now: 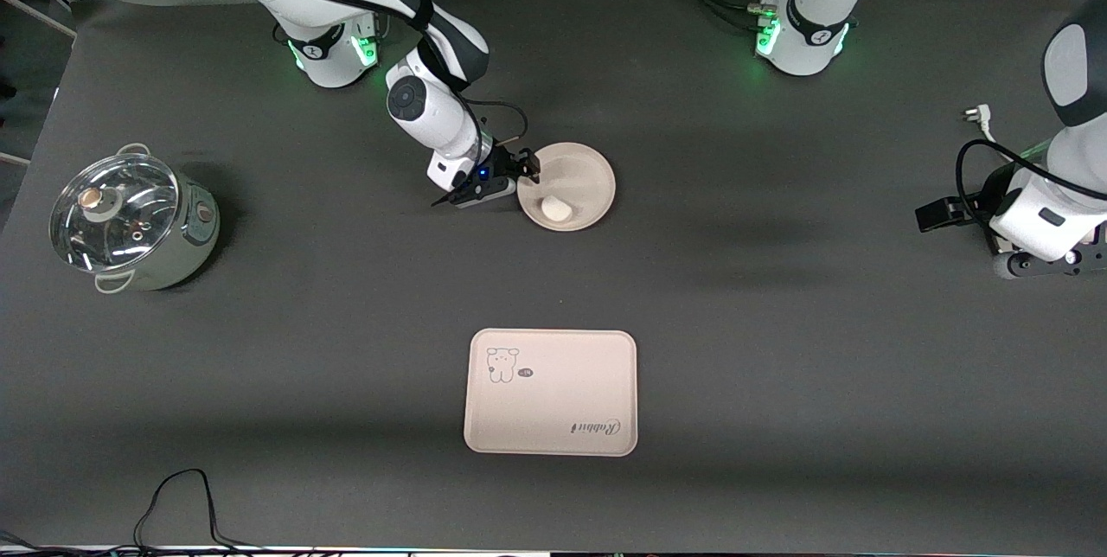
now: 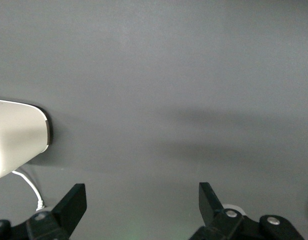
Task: Place bun in plate and plate on tray
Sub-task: 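Grasp the plate rim with the right gripper while the left gripper retracts, then carry the plate with the right gripper onto the cream tray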
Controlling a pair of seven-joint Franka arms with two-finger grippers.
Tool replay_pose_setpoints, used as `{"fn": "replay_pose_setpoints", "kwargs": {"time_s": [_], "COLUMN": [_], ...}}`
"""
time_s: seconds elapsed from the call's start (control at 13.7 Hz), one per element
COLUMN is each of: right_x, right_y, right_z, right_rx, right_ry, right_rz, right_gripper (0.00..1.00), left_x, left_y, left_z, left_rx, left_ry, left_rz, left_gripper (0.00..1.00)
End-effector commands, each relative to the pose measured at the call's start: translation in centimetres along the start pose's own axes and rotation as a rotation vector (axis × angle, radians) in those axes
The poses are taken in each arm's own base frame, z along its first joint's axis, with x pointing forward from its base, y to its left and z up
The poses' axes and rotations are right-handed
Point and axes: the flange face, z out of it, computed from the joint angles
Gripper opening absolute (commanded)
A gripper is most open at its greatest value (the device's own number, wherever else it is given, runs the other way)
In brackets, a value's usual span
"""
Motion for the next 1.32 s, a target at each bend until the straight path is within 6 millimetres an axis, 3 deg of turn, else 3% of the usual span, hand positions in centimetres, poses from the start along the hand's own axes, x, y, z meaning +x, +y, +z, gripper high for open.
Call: {"fn": "replay_pose_setpoints", "kwargs": {"time_s": [0.0, 0.15, 0.37, 0.66, 0.88, 1.1, 1.24], "right_x": [-0.6, -0.6, -0.3, 0.5, 1.2, 2.4, 4.9], "right_y": [-0.4, -0.4, -0.6, -1.4, -2.6, -2.1, -1.8], "right_z": [0.4, 0.4, -0.3, -2.5, -5.6, -8.2, -9.9], "right_rx": [0.011, 0.011, 0.012, 0.004, -0.013, -0.056, -0.042], "right_ry": [0.014, 0.014, 0.030, 0.053, 0.075, 0.044, 0.068], "right_rz": [0.002, 0.000, -0.009, -0.016, -0.035, -0.031, -0.004], "right_gripper": [0.34, 0.02, 0.00, 0.00, 0.00, 0.00, 0.00], "left_x": [0.3, 0.5, 0.7, 0.7, 0.6, 0.6, 0.6], "left_y": [-0.1, -0.4, -2.2, -2.4, -2.6, -2.1, -1.9], "left_z": [-0.4, -0.1, 0.2, 0.3, 0.3, 0.3, 0.3], "left_rx": [0.002, 0.004, -0.002, -0.003, -0.001, 0.000, 0.009], "left_ry": [0.007, 0.003, -0.001, -0.006, -0.012, -0.015, -0.012], "left_rz": [0.005, 0.002, -0.029, -0.031, -0.033, -0.027, -0.021], "left_gripper": [1.00, 1.00, 1.00, 1.00, 1.00, 1.00, 1.00]}}
